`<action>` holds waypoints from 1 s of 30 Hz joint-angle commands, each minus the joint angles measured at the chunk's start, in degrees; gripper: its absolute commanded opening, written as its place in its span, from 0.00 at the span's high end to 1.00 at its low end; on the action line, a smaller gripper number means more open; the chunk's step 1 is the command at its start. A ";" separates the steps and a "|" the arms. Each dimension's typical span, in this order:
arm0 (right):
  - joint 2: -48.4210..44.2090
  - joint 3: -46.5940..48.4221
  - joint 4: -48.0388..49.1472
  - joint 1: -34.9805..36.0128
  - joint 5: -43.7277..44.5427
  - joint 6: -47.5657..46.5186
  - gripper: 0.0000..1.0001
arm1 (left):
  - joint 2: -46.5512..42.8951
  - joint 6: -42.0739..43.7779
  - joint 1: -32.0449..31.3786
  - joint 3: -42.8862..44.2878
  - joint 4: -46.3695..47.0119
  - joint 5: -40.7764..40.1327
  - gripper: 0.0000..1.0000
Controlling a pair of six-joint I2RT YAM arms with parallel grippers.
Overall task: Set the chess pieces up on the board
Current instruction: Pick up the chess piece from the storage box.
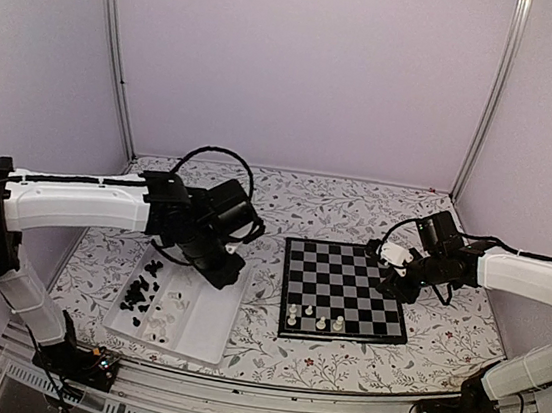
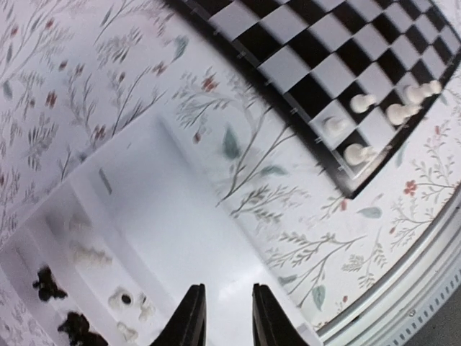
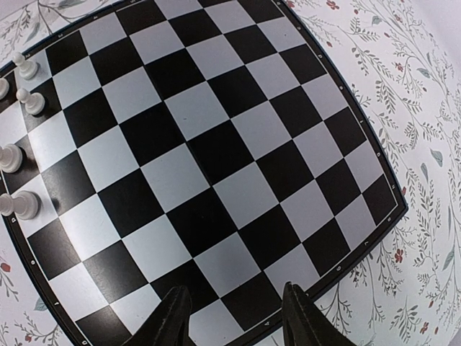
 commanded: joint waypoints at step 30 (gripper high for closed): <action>1.63 -0.09 0.32 -0.31 -0.62 0.76 0.54 | -6.28 -10.56 12.20 -28.32 0.85 7.16 0.77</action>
